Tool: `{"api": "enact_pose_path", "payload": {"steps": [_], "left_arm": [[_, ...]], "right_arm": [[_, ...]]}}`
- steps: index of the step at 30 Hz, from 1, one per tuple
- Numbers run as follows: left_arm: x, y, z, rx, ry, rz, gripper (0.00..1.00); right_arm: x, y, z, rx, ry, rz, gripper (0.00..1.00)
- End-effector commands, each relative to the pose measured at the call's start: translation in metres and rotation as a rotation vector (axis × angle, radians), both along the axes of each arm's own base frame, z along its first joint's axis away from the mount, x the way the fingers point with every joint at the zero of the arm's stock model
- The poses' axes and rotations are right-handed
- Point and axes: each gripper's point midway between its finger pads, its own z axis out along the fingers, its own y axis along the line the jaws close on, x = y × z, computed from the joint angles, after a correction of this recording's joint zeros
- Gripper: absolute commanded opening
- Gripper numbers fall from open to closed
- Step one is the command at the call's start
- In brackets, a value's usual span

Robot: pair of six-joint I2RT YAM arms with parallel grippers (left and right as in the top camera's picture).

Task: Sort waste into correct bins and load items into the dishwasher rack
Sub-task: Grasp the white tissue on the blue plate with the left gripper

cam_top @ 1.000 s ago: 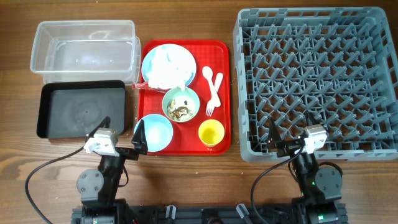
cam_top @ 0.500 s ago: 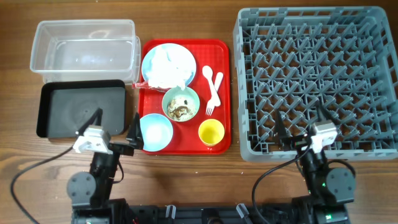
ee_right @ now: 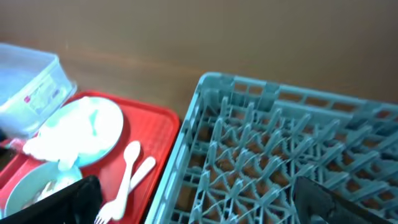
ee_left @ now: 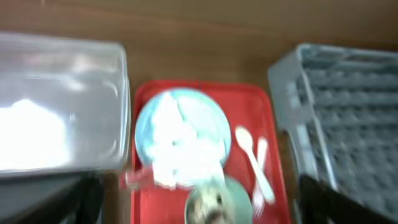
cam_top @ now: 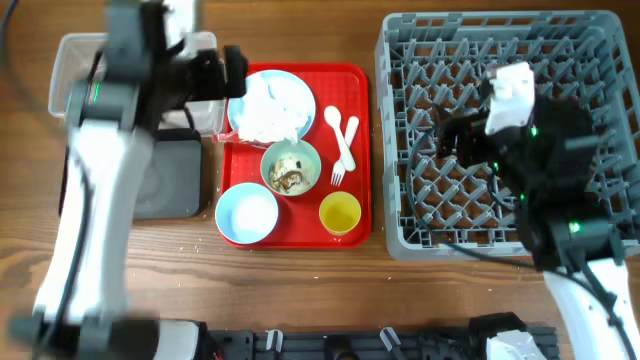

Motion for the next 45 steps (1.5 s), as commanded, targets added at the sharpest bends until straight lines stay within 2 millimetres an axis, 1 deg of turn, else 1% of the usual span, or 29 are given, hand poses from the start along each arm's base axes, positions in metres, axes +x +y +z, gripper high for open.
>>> {"api": "enact_pose_path", "payload": {"steps": [1, 2, 3, 5, 6, 7, 9, 12, 16, 20, 24, 25, 26, 27, 28, 29, 30, 31, 33, 35, 36, 37, 38, 39, 40, 41, 42, 44, 45], "left_arm": [[0.045, -0.021, -0.035, 0.085, 0.111, -0.022, 1.00], [0.053, -0.033, -0.054, 0.047, 0.149, -0.026, 1.00], [0.049, -0.049, -0.077, -0.009, 0.233, -0.054, 1.00], [0.047, -0.074, -0.107, -0.082, 0.325, -0.119, 1.00], [0.046, -0.078, -0.119, -0.085, 0.362, -0.112, 0.93], [0.044, -0.077, -0.137, -0.087, 0.427, -0.047, 0.95], [0.041, -0.064, -0.170, -0.088, 0.553, 0.200, 0.98], [0.039, -0.057, -0.209, -0.034, 0.627, 0.369, 1.00], [0.042, -0.041, -0.236, 0.103, 0.593, 0.528, 1.00], [0.051, -0.043, -0.255, 0.079, 0.552, 0.524, 1.00], [0.043, -0.041, -0.282, 0.085, 0.562, 0.525, 0.85], [0.041, -0.040, -0.287, 0.086, 0.563, 0.525, 0.79], [0.040, -0.040, -0.290, 0.086, 0.563, 0.525, 0.68], [0.039, -0.040, -0.293, 0.085, 0.562, 0.525, 0.52], [0.039, -0.040, -0.294, 0.085, 0.563, 0.525, 0.29], [0.039, -0.040, -0.295, 0.084, 0.562, 0.524, 0.04], [0.040, -0.040, -0.292, 0.083, 0.556, 0.519, 0.04], [0.046, -0.043, -0.280, 0.073, 0.531, 0.491, 0.04], [0.063, -0.048, -0.240, 0.044, 0.452, 0.434, 0.04], [0.082, -0.051, -0.188, 0.005, 0.342, 0.400, 0.04], [0.095, -0.049, -0.135, -0.042, 0.231, 0.387, 0.04], [0.099, -0.043, -0.104, -0.075, 0.166, 0.396, 0.04], [0.099, -0.032, -0.077, -0.102, 0.112, 0.413, 0.04], [0.098, -0.021, -0.061, -0.116, 0.084, 0.430, 0.04], [0.096, -0.003, -0.048, -0.124, 0.062, 0.460, 0.04], [0.095, 0.013, -0.043, -0.119, 0.056, 0.481, 0.04], [0.094, 0.038, -0.043, -0.109, 0.059, 0.524, 0.04], [0.093, 0.081, -0.055, -0.099, 0.093, 0.613, 0.04], [0.094, 0.097, -0.063, -0.094, 0.111, 0.645, 0.04]], "right_arm": [[0.006, 0.010, -0.013, 0.017, 0.068, 0.053, 1.00], [0.008, 0.011, -0.023, 0.023, 0.106, 0.050, 1.00], [0.008, 0.011, -0.029, 0.040, 0.131, 0.038, 1.00], [0.009, 0.011, -0.038, 0.054, 0.171, 0.025, 1.00], [0.008, 0.011, -0.040, 0.053, 0.181, 0.025, 1.00], [0.009, 0.011, -0.043, 0.052, 0.190, 0.024, 1.00], [0.009, 0.011, -0.045, 0.051, 0.197, 0.024, 1.00], [0.010, 0.011, -0.048, 0.050, 0.206, 0.024, 1.00], [0.010, 0.011, -0.057, 0.045, 0.238, 0.023, 1.00], [0.011, 0.012, -0.062, 0.043, 0.254, 0.022, 1.00], [0.011, 0.012, -0.063, 0.043, 0.256, 0.022, 1.00], [0.011, 0.012, -0.063, 0.043, 0.256, 0.022, 1.00], [0.011, 0.012, -0.063, 0.043, 0.256, 0.022, 1.00], [0.011, 0.012, -0.063, 0.043, 0.256, 0.022, 1.00], [0.011, 0.012, -0.063, 0.043, 0.256, 0.022, 1.00], [0.011, 0.012, -0.063, 0.043, 0.256, 0.022, 1.00], [0.011, 0.012, -0.063, 0.043, 0.256, 0.022, 1.00], [0.011, 0.012, -0.063, 0.043, 0.256, 0.022, 1.00], [0.012, 0.012, -0.063, 0.043, 0.256, 0.021, 1.00], [0.012, 0.012, -0.063, 0.043, 0.255, 0.022, 1.00], [0.012, 0.012, -0.063, 0.043, 0.255, 0.021, 1.00], [0.011, 0.012, -0.063, 0.043, 0.256, 0.022, 1.00], [0.011, 0.012, -0.063, 0.043, 0.256, 0.022, 1.00], [0.012, 0.012, -0.063, 0.043, 0.255, 0.022, 1.00], [0.012, 0.012, -0.063, 0.043, 0.255, 0.022, 1.00], [0.012, 0.012, -0.062, 0.043, 0.255, 0.022, 1.00], [0.012, 0.012, -0.062, 0.044, 0.253, 0.022, 1.00], [0.012, 0.012, -0.062, 0.044, 0.253, 0.022, 1.00], [0.012, 0.012, -0.062, 0.044, 0.253, 0.022, 1.00]]}}
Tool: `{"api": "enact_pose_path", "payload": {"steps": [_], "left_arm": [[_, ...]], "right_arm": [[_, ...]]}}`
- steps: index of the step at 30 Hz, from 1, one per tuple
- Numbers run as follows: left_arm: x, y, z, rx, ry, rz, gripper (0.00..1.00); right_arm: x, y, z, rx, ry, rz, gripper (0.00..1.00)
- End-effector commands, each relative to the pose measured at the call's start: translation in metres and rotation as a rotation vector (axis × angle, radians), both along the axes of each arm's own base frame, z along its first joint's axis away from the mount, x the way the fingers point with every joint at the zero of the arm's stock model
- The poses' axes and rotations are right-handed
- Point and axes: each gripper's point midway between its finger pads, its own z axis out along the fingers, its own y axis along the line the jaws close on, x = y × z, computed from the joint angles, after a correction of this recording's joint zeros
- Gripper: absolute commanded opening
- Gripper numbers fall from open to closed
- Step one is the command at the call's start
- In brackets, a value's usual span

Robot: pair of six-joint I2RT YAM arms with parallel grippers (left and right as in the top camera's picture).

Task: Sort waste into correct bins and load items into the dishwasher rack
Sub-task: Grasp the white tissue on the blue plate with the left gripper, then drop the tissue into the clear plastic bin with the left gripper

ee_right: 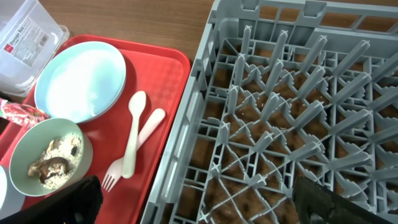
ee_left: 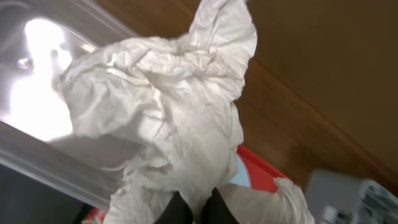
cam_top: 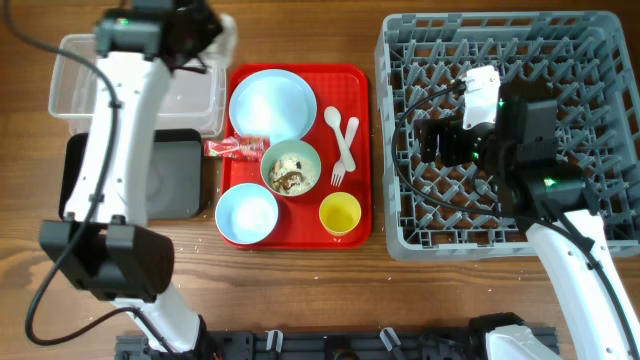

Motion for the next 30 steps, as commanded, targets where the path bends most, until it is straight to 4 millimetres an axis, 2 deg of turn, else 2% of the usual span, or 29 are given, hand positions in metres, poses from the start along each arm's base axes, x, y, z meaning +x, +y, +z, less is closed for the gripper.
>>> {"api": "enact_pose_path", "payload": {"steps": [1, 3, 4, 5, 6, 7, 9, 12, 13, 14, 16, 18, 23, 25, 27, 30], "left_arm": [[0.003, 0.058, -0.045, 0.020, 0.112, 0.099, 0.04], [0.004, 0.076, -0.070, 0.017, 0.170, 0.134, 0.04], [0.005, 0.082, -0.086, 0.016, 0.203, 0.146, 0.10], [0.006, 0.084, -0.096, 0.016, 0.223, 0.148, 0.37], [0.008, 0.084, -0.107, 0.015, 0.240, 0.148, 0.93], [0.009, 0.084, -0.110, 0.015, 0.246, 0.148, 1.00], [0.005, 0.083, -0.094, 0.013, 0.225, 0.146, 1.00], [-0.008, 0.074, -0.051, 0.020, 0.172, 0.106, 1.00], [-0.028, 0.064, -0.032, 0.016, 0.179, 0.089, 1.00], [-0.051, 0.053, -0.026, 0.002, 0.232, 0.087, 1.00], [-0.081, 0.035, -0.034, -0.021, 0.351, 0.099, 0.98], [-0.095, 0.015, -0.053, -0.013, 0.436, 0.083, 0.95], [-0.113, -0.015, -0.096, 0.013, 0.533, 0.017, 0.83], [-0.122, -0.026, -0.121, 0.014, 0.573, -0.002, 0.70], [-0.125, -0.038, -0.148, -0.007, 0.581, 0.010, 0.70], [-0.123, -0.044, -0.178, -0.038, 0.550, 0.065, 0.71]], "right_arm": [[0.004, 0.003, 0.007, 0.022, -0.012, 0.007, 1.00], [0.004, 0.003, 0.007, 0.022, -0.012, 0.007, 1.00], [0.004, 0.003, 0.007, 0.022, -0.012, 0.007, 1.00], [0.004, 0.003, 0.007, 0.022, -0.012, 0.007, 0.99], [0.004, 0.003, 0.007, 0.022, -0.012, 0.007, 1.00], [0.004, 0.003, 0.007, 0.022, -0.012, 0.007, 1.00], [0.004, 0.003, 0.007, 0.022, -0.012, 0.007, 1.00], [0.004, 0.003, 0.007, 0.022, -0.012, 0.007, 1.00], [0.004, 0.003, 0.007, 0.022, -0.012, 0.007, 1.00], [0.004, 0.003, 0.007, 0.022, -0.012, 0.007, 1.00], [0.004, 0.003, 0.007, 0.022, -0.012, 0.007, 1.00], [0.004, 0.003, 0.007, 0.022, -0.012, 0.007, 1.00], [0.003, 0.003, 0.007, 0.022, -0.009, 0.007, 1.00], [0.003, 0.003, 0.007, 0.022, -0.009, 0.007, 1.00], [0.003, 0.003, 0.006, 0.022, -0.008, 0.007, 1.00], [0.002, 0.003, 0.006, 0.022, -0.005, 0.007, 1.00]]}}
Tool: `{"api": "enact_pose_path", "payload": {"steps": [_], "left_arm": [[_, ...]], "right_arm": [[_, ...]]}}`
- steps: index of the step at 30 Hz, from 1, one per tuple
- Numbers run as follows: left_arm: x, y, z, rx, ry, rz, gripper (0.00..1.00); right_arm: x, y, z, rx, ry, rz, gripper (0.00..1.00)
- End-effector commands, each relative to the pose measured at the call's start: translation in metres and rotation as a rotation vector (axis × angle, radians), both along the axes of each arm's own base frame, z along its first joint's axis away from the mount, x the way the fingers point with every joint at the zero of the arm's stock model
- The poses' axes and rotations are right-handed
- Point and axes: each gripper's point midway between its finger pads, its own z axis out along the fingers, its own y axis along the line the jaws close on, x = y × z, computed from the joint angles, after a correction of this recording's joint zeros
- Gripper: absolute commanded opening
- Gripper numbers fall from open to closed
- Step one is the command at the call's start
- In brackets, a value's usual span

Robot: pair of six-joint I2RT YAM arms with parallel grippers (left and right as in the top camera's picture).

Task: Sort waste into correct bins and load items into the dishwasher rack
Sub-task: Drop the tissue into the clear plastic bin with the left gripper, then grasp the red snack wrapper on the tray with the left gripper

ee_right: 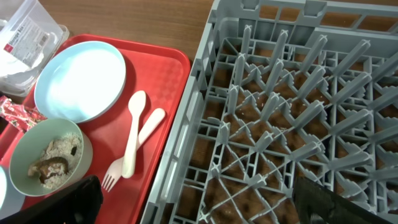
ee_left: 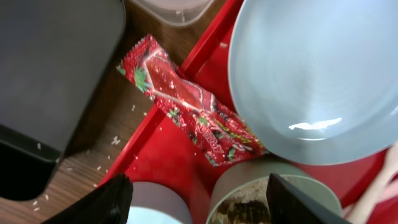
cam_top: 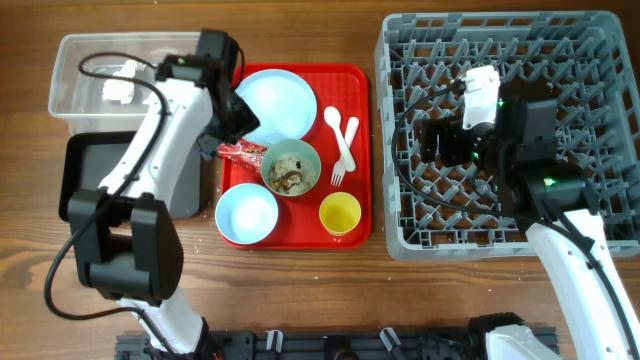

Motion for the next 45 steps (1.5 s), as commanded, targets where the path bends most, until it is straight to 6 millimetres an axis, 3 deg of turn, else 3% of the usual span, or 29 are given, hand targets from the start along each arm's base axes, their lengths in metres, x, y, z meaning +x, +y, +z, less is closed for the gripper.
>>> {"api": "enact_pose_path", "payload": {"steps": [1, 4, 11, 19, 27, 31, 34, 38, 45], "left_arm": [[-0.003, -0.005, -0.032, -0.018, -0.009, 0.081, 0.71], [-0.004, -0.005, -0.066, -0.029, -0.038, 0.109, 0.72], [-0.003, -0.005, -0.088, -0.037, -0.087, 0.109, 0.68], [-0.006, -0.002, -0.104, -0.014, -0.054, 0.110, 0.46], [-0.003, -0.002, -0.104, -0.017, -0.067, 0.110, 0.04], [-0.002, -0.002, -0.103, -0.016, -0.070, 0.102, 0.04], [0.006, -0.009, -0.081, -0.045, -0.104, 0.037, 0.04], [0.016, -0.012, -0.021, -0.059, -0.196, -0.012, 0.04], [0.015, -0.012, 0.049, -0.096, -0.364, -0.014, 0.04]], "right_arm": [[0.002, 0.003, 0.006, 0.021, -0.006, 0.007, 1.00], [0.002, 0.003, 0.006, 0.021, -0.005, 0.007, 1.00], [0.002, 0.003, 0.006, 0.021, -0.005, 0.007, 1.00], [0.004, 0.003, 0.000, 0.019, 0.011, 0.007, 1.00], [0.004, 0.003, -0.002, 0.018, 0.018, 0.007, 1.00], [0.004, 0.003, -0.002, 0.018, 0.018, 0.007, 1.00], [0.004, 0.003, -0.002, 0.018, 0.018, 0.007, 1.00], [0.004, 0.003, -0.002, 0.018, 0.018, 0.007, 1.00], [0.004, 0.003, -0.002, 0.018, 0.018, 0.007, 1.00]]}}
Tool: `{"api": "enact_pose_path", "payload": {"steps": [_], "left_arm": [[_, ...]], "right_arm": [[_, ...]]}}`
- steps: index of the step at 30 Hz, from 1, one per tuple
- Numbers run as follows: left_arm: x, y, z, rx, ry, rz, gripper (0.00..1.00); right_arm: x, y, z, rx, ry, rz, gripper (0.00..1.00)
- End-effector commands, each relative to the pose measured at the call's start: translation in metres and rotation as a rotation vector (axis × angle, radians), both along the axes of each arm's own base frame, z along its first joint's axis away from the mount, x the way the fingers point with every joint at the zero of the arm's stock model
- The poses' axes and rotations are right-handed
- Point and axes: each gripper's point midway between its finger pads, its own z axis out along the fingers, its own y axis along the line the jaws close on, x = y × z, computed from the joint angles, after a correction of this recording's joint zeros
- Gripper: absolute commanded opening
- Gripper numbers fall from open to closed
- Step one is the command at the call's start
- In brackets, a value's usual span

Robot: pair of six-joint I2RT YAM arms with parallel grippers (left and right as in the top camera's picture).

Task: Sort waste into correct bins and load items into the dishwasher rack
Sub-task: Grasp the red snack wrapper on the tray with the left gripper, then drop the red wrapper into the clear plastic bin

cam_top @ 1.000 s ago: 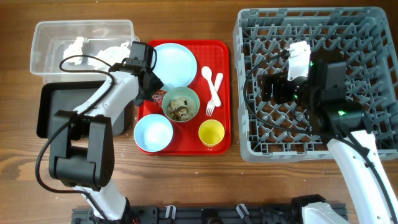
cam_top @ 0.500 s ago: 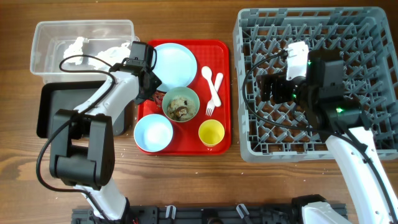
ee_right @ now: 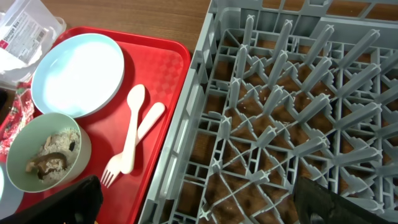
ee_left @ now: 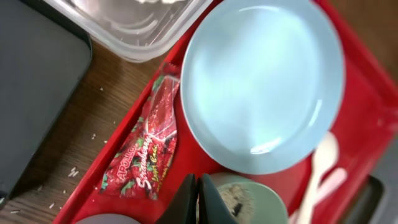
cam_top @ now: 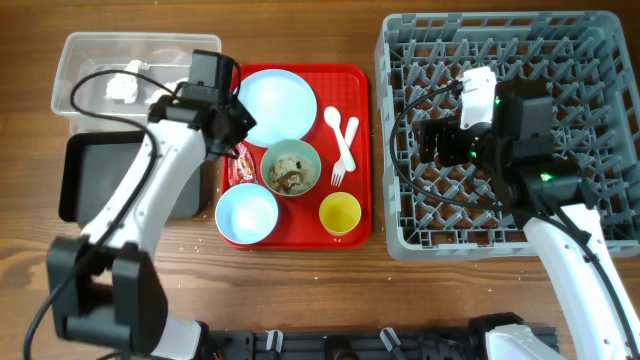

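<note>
My left gripper (cam_top: 238,135) (ee_left: 199,196) is shut with nothing in it, low over the red tray (cam_top: 355,85), its tips between the red snack wrapper (cam_top: 240,163) (ee_left: 144,152) and the green bowl of leftovers (cam_top: 291,167). The wrapper lies along the tray's left rim. A bare pale blue plate (cam_top: 272,105) (ee_left: 261,81), a small blue bowl (cam_top: 247,213), a yellow cup (cam_top: 340,213) and a white spoon and fork (cam_top: 340,135) (ee_right: 130,137) are also on the tray. My right gripper (cam_top: 430,140) (ee_right: 196,193) hangs open over the grey dishwasher rack (cam_top: 385,130) (ee_right: 186,137).
A clear bin (cam_top: 80,45) at the back left holds crumpled white tissue (cam_top: 122,85). A black bin (cam_top: 100,180) sits in front of it, left of the tray. Crumbs dot the wooden table between black bin and tray.
My left gripper was open above the wrapper and is now shut on nothing beside it. The wrapper has turned from lying slantwise across the tray's rim to lying along it. The right arm barely moved.
Tissue lay on the blue plate with my left gripper near the tray. Then the left gripper held the tissue over the clear bin and the plate was bare. Then the tissue lay in the bin and the gripper was open over the wrapper. Now it is shut, empty.
</note>
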Motion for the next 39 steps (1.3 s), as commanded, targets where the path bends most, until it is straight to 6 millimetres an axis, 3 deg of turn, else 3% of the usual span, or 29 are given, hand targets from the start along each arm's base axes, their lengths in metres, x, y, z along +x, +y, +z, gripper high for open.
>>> {"api": "enact_pose_path", "payload": {"steps": [1, 3, 4, 9, 13, 18, 27, 31, 37, 38, 39], "left_arm": [[0.004, -0.004, 0.037, -0.019, -0.103, -0.030, 0.04], [0.003, -0.004, 0.050, -0.026, -0.139, -0.031, 0.04], [-0.001, -0.003, 0.048, -0.010, -0.121, -0.054, 0.06], [-0.023, -0.003, -0.011, 0.100, 0.098, -0.228, 0.43], [-0.026, -0.006, -0.066, 0.133, 0.234, -0.282, 0.53], [-0.025, -0.003, -0.087, 0.181, 0.273, -0.368, 0.56], [-0.022, 0.001, -0.093, 0.252, 0.265, -0.481, 0.56], [-0.025, -0.003, -0.113, 0.254, 0.306, -0.497, 0.55], [-0.030, -0.007, -0.132, 0.256, 0.350, -0.512, 0.50], [-0.031, -0.007, -0.134, 0.256, 0.356, -0.513, 0.47], [-0.032, -0.006, -0.137, 0.256, 0.364, -0.514, 0.36]], "right_arm": [[0.003, 0.002, 0.007, 0.020, -0.011, 0.004, 1.00], [0.003, 0.002, 0.007, 0.020, -0.011, 0.004, 1.00], [0.003, 0.002, 0.007, 0.020, -0.011, 0.004, 1.00], [0.003, 0.002, 0.007, 0.020, -0.011, 0.004, 1.00], [0.003, 0.002, 0.007, 0.020, -0.011, 0.004, 1.00], [0.003, 0.002, 0.006, 0.020, -0.010, 0.004, 1.00], [0.006, 0.003, -0.003, 0.017, 0.018, 0.004, 1.00], [0.006, 0.003, -0.003, 0.016, 0.018, 0.004, 1.00], [0.006, 0.003, -0.003, 0.016, 0.018, 0.004, 1.00], [0.006, 0.003, -0.003, 0.016, 0.018, 0.004, 1.00], [0.006, 0.003, -0.003, 0.016, 0.018, 0.004, 1.00]]}}
